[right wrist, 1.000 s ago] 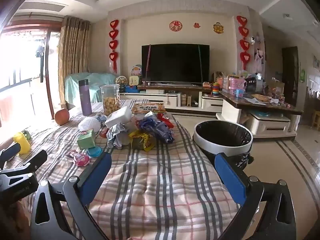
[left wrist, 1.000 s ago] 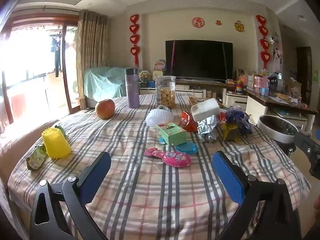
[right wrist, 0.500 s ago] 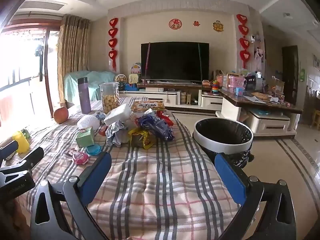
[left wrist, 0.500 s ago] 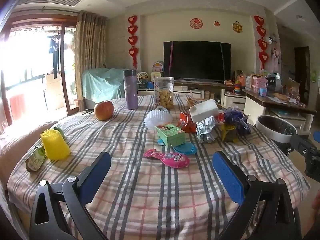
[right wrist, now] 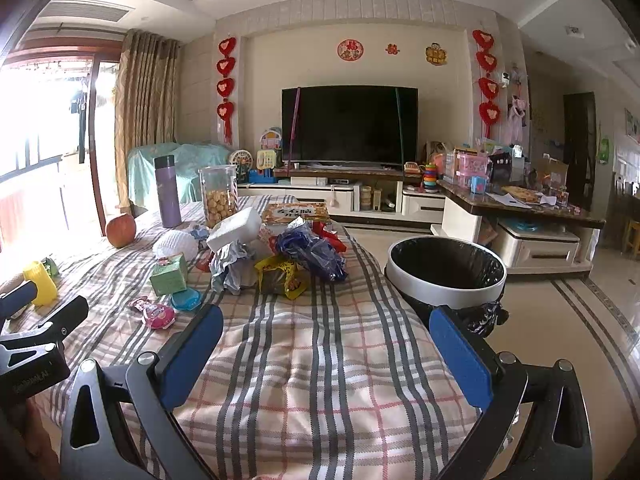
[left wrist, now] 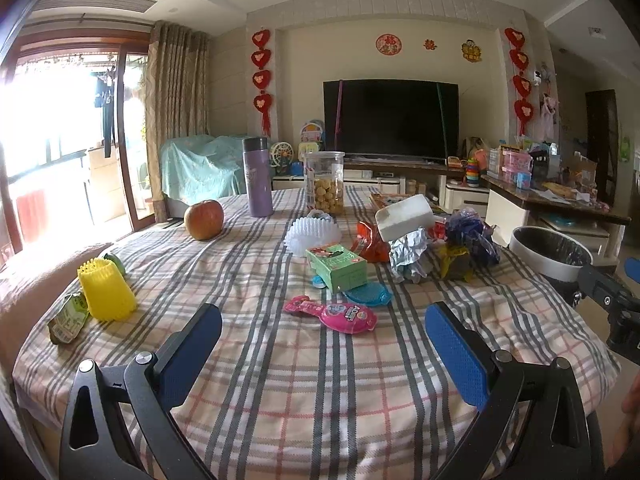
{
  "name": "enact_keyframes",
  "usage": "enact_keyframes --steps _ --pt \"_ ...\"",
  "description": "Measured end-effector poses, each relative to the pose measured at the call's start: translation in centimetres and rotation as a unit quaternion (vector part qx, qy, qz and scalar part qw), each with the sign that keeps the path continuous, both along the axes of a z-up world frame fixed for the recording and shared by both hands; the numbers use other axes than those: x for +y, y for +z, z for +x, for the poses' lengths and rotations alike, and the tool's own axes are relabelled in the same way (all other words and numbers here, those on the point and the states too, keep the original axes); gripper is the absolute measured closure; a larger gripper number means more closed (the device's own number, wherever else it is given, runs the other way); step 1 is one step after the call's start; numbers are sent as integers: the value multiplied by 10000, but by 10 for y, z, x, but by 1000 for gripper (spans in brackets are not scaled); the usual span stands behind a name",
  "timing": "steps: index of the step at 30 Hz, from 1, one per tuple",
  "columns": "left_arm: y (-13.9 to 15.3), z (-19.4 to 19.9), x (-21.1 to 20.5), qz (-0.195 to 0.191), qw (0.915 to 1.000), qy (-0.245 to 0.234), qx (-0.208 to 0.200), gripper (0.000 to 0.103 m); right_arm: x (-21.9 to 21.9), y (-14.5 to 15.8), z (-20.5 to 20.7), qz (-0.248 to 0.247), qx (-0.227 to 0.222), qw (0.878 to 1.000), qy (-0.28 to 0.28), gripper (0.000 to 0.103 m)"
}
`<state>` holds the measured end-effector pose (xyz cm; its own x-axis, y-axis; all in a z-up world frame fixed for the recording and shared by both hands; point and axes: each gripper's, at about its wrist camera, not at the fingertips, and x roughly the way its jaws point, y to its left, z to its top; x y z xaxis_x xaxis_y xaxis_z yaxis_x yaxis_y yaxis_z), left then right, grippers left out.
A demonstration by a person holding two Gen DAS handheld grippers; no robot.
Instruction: Collect trash
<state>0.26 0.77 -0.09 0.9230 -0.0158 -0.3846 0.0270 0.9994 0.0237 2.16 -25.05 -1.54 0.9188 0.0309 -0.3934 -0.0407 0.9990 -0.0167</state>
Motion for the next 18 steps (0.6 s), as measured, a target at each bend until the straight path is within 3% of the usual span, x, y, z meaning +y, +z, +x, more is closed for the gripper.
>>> enact_keyframes --steps 18 --pt "0 1 1 -10 10000 21 -9 0 4 -3 -2 113 -34 9997 220 0"
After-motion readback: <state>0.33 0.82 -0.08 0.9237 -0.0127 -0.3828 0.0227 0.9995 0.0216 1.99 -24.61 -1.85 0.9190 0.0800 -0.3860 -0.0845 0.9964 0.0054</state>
